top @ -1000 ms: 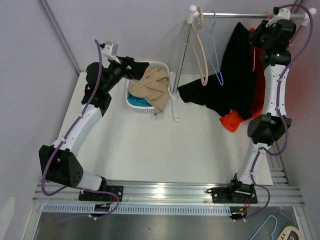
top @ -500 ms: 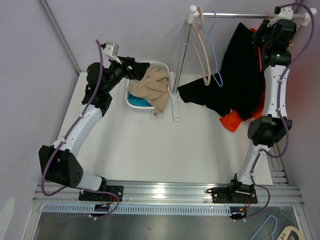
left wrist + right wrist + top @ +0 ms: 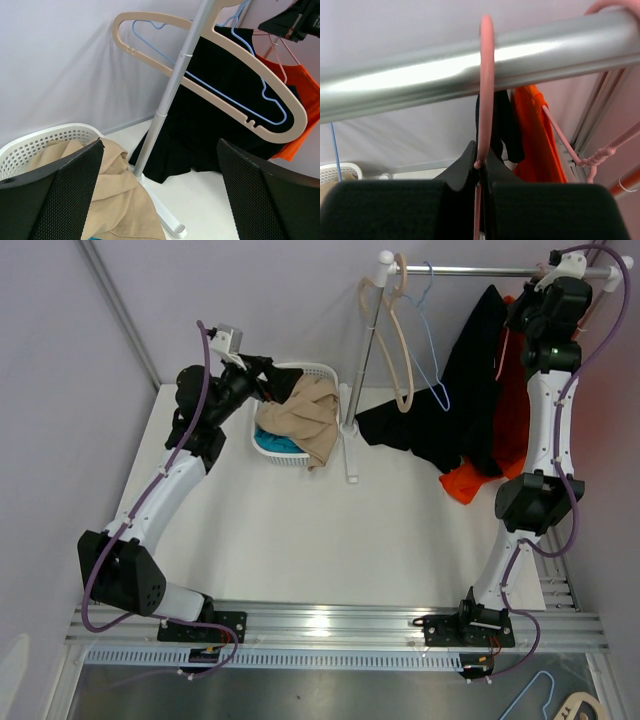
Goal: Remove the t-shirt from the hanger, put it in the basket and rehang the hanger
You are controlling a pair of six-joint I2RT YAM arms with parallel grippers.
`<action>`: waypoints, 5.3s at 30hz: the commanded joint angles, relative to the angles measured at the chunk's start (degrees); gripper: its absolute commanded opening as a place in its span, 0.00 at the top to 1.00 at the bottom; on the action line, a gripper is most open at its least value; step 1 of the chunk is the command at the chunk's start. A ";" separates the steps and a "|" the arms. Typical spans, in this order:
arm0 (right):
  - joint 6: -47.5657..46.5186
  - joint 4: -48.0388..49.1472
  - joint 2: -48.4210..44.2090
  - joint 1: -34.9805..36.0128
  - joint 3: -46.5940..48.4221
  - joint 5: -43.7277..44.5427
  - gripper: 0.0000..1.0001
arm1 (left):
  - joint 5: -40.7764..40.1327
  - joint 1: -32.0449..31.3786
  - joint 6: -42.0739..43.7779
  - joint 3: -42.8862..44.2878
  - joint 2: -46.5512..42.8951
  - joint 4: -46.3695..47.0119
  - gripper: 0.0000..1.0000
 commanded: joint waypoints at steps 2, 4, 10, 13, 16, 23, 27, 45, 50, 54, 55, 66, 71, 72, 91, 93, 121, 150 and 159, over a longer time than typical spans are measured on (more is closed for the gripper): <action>1.80 2.54 0.10 0.36 9.51 -2.30 1.00 | 3.58 -0.69 3.03 1.35 -1.92 3.50 0.00; 2.50 2.45 -1.03 0.45 11.72 -3.35 1.00 | 4.11 -0.77 2.25 0.30 -2.54 5.52 0.00; 3.21 4.47 -12.43 0.44 1.49 -8.89 1.00 | 15.16 -0.77 -10.28 -4.25 -4.21 27.68 0.01; 3.47 4.91 -17.72 0.53 -4.86 -9.59 1.00 | 24.19 -0.69 -15.58 -7.96 -4.74 37.04 0.01; 3.82 3.42 -22.82 0.88 -10.32 -10.12 1.00 | 34.46 -0.86 -30.15 -5.96 0.76 53.38 0.01; 6.89 -9.11 -29.33 1.24 -14.99 -6.44 1.00 | 37.78 -7.53 -39.43 -6.72 3.30 74.10 0.00; 8.91 -10.13 -35.82 2.29 -23.93 -3.10 1.00 | 20.97 -18.15 4.59 -12.13 -11.40 24.48 0.01; 11.11 -11.79 -46.65 3.26 -29.23 -5.46 1.00 | -36.50 -52.52 42.28 -0.66 -18.17 -6.52 0.00; 11.03 -12.40 -46.48 3.17 -28.44 -5.47 1.00 | -30.30 -58.17 56.11 -7.71 -26.01 1.06 0.01; 10.76 -12.49 -46.30 3.26 -28.35 -4.85 1.00 | -19.16 -58.08 56.64 -8.23 -28.81 -2.47 0.01; 10.76 -12.40 -46.39 3.17 -28.35 -4.94 1.00 | -15.35 -58.08 57.78 -10.41 -29.52 -2.47 0.01; 11.90 -12.75 -45.33 3.26 -27.83 -4.94 1.00 | -17.68 -57.99 51.81 -4.90 -19.61 -3.07 0.01; 13.31 -15.83 -44.37 3.26 -24.40 -4.59 1.00 | -28.10 -58.08 53.48 -11.03 -5.31 16.11 0.01; 13.31 -16.00 -44.71 3.26 -24.22 -4.59 1.00 | -28.49 -57.99 53.74 -11.65 -3.18 18.86 0.01; 12.87 -17.85 -46.65 3.43 -24.13 -5.73 1.00 | -14.09 -55.27 33.18 10.37 23.36 12.49 0.06; 12.87 -17.50 -46.91 3.44 -24.31 -5.99 1.00 | -12.86 -55.00 31.96 13.20 25.05 11.51 0.27; 13.49 -15.83 -41.82 4.05 -23.08 -4.59 1.00 | 26.70 -61.25 18.32 1.96 15.01 -3.58 0.95; 6.55 -17.94 -36.48 4.84 -16.32 -4.41 1.00 | -8.88 -40.14 3.91 9.62 15.93 -13.46 0.89; 5.58 -11.17 -25.13 4.84 -6.93 -10.38 1.00 | -11.98 -40.68 6.29 12.59 20.39 -27.86 0.33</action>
